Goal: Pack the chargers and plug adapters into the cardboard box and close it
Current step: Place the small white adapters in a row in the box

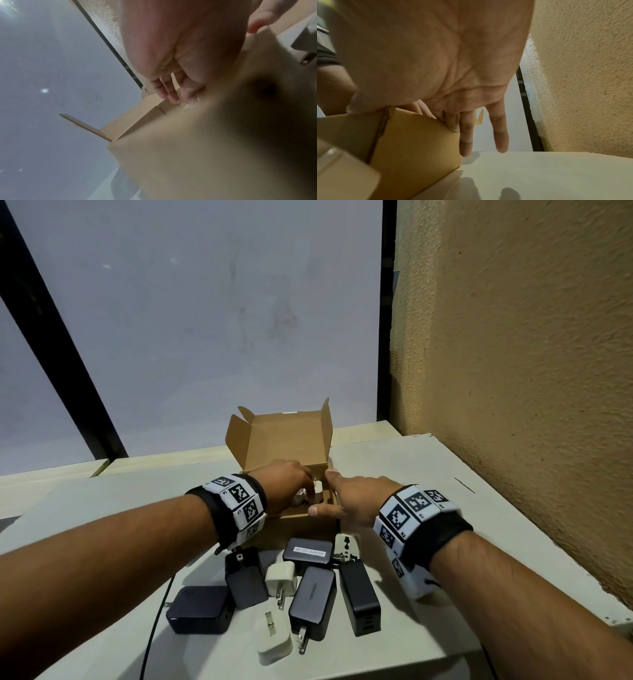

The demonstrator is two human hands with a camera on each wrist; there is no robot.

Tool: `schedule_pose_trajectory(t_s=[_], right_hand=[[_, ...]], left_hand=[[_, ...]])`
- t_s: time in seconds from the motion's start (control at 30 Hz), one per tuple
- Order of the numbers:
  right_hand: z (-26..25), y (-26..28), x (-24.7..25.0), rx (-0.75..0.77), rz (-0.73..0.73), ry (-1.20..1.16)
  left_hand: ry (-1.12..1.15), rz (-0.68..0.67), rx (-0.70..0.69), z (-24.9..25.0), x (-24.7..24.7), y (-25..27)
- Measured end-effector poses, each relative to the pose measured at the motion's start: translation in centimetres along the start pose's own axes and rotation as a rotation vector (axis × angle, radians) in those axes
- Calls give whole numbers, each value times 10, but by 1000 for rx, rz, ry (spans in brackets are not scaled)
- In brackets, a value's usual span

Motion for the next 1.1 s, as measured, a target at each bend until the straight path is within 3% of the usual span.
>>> schedule_pose_trajectory(t_s=[0.23,0.43,0.73,1.1], right_hand=[[0,-1,0,-3,-12,5],[-3,1,3,-10,-43,-8],[-7,5,7,-33,-70,12],[-9,5,10,-58,-118,25]], left_hand=[[-66,8,-12,-1,-1,2],[123,124,86,-8,15,18],[197,-184,265,-23,4,54],[212,-169,258,-25,2,54]])
Point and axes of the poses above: each hand's wrist, its own y-axis away from the middle knuckle, its own x-axis out of the back of the hand, z = x × y, the point moved 1 cm from there along -y, towards the middle knuckle, and after that the axes turned 8 degrees about y, right-handed, at the moved point
